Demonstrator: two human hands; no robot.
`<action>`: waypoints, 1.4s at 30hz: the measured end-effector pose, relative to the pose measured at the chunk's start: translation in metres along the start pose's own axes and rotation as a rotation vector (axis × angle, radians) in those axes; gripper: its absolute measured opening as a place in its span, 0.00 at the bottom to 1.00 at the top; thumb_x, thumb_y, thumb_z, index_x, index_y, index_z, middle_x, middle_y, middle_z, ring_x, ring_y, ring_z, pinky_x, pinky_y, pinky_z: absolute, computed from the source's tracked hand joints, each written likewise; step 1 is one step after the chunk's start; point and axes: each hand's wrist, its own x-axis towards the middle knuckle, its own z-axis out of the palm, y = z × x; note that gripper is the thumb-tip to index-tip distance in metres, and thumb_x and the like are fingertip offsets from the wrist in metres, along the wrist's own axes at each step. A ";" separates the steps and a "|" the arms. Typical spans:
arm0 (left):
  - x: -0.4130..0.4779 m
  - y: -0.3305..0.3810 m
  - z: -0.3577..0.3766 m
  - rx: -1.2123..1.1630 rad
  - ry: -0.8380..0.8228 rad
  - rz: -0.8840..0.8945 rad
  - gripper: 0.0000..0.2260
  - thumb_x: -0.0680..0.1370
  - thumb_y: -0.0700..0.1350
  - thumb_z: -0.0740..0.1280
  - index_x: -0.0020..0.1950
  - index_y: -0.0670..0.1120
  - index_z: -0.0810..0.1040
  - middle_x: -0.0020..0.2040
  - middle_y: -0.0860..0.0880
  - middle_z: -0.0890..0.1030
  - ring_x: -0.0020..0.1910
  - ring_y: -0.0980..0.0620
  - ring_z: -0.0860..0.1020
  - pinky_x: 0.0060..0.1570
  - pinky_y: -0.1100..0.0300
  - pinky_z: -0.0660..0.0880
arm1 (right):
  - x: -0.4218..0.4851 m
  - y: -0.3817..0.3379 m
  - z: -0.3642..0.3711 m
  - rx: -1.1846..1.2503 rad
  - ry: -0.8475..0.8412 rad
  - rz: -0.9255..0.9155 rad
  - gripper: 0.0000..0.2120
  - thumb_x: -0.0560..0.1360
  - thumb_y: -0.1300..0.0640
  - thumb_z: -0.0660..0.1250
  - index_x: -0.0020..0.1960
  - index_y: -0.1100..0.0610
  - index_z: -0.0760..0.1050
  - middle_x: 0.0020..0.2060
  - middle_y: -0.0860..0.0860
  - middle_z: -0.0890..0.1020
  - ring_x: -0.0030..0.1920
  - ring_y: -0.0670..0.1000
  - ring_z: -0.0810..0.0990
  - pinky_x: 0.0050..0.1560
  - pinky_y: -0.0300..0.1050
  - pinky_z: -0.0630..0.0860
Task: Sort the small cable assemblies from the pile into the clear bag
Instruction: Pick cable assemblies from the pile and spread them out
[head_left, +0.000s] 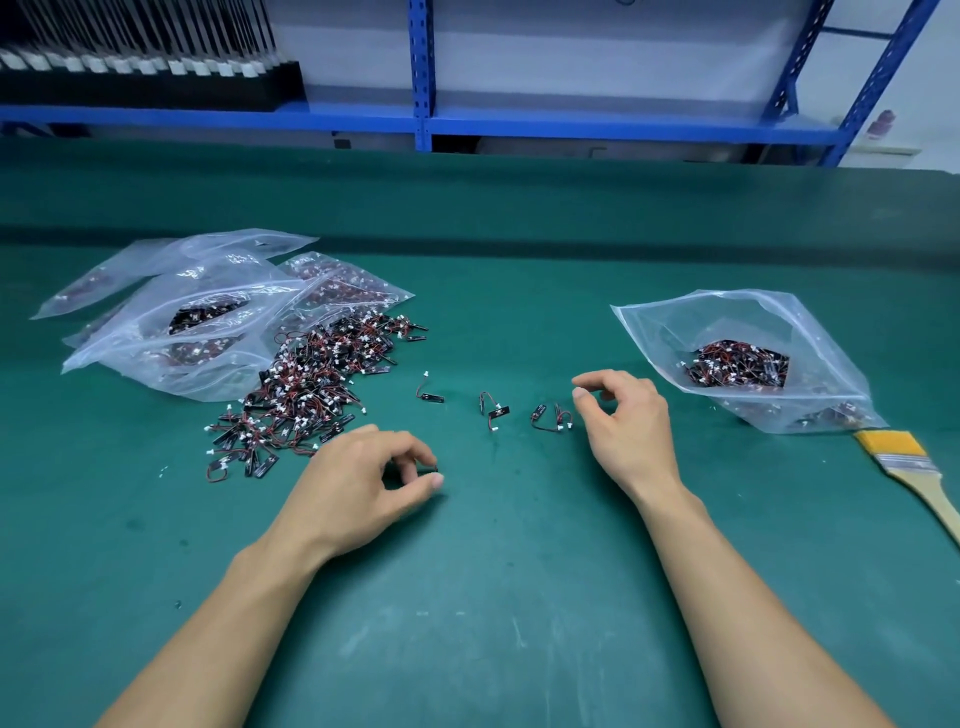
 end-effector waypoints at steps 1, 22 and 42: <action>0.000 0.000 0.000 0.005 -0.006 0.007 0.05 0.72 0.50 0.77 0.45 0.56 0.83 0.34 0.63 0.80 0.39 0.61 0.73 0.39 0.68 0.68 | 0.000 0.000 0.001 -0.001 -0.002 -0.002 0.06 0.78 0.54 0.67 0.52 0.49 0.82 0.46 0.39 0.81 0.53 0.48 0.74 0.50 0.42 0.69; 0.110 -0.050 -0.024 0.767 -0.072 -0.094 0.10 0.78 0.48 0.70 0.58 0.59 0.82 0.59 0.55 0.74 0.59 0.49 0.64 0.54 0.54 0.57 | -0.001 -0.001 0.008 -0.023 -0.030 -0.100 0.04 0.78 0.54 0.68 0.50 0.49 0.82 0.44 0.39 0.80 0.53 0.50 0.74 0.54 0.50 0.74; 0.079 -0.029 -0.038 0.168 0.488 0.046 0.03 0.80 0.41 0.68 0.52 0.45 0.81 0.47 0.50 0.81 0.46 0.49 0.77 0.48 0.56 0.73 | -0.004 -0.007 0.007 0.012 -0.048 -0.082 0.05 0.79 0.52 0.67 0.49 0.49 0.82 0.45 0.39 0.81 0.52 0.48 0.73 0.55 0.53 0.75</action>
